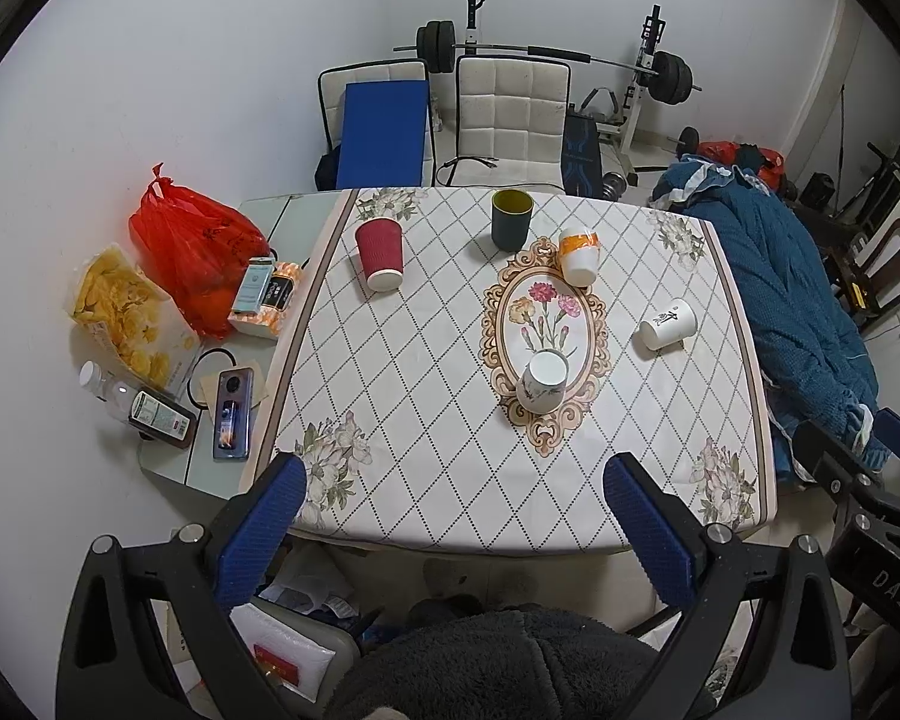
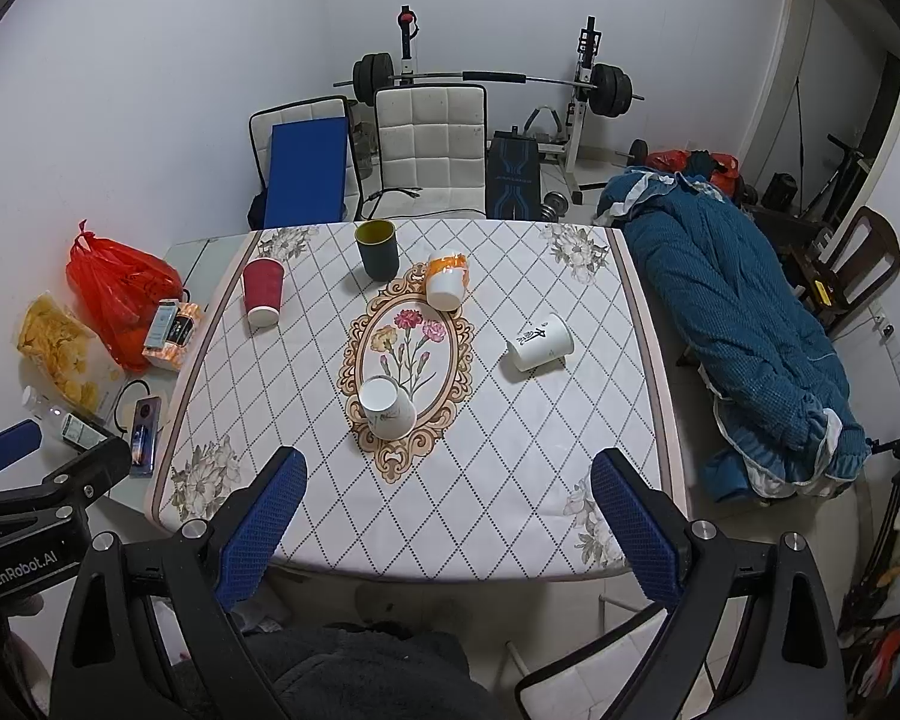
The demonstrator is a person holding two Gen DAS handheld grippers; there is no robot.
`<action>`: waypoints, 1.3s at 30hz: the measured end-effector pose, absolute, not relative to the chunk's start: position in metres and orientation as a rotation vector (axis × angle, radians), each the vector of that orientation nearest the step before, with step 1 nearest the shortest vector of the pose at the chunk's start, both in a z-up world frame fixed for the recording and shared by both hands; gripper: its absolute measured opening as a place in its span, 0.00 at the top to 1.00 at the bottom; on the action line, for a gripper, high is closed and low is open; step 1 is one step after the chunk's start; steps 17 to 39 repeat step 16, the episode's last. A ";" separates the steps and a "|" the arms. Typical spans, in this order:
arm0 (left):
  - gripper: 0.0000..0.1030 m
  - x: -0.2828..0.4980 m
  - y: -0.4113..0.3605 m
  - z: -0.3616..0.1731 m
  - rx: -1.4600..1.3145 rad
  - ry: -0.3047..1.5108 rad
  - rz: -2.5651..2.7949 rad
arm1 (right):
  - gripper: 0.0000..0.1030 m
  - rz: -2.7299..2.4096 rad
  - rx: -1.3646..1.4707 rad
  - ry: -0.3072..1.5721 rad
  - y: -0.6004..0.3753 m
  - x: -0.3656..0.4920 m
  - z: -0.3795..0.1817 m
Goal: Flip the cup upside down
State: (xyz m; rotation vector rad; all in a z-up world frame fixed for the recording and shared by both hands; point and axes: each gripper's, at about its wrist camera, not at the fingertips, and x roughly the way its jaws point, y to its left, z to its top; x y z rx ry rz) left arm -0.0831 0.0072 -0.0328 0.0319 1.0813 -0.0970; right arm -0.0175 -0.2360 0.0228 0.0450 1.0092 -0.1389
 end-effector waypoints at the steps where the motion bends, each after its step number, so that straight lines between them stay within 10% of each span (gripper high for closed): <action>1: 0.01 -0.083 0.007 -0.033 0.032 1.082 -0.097 | 0.05 -0.138 0.044 1.010 -0.235 -0.017 0.023; 39: 0.01 -0.089 0.003 -0.037 0.041 1.088 -0.099 | 0.05 -0.128 0.036 1.021 -0.240 -0.021 0.017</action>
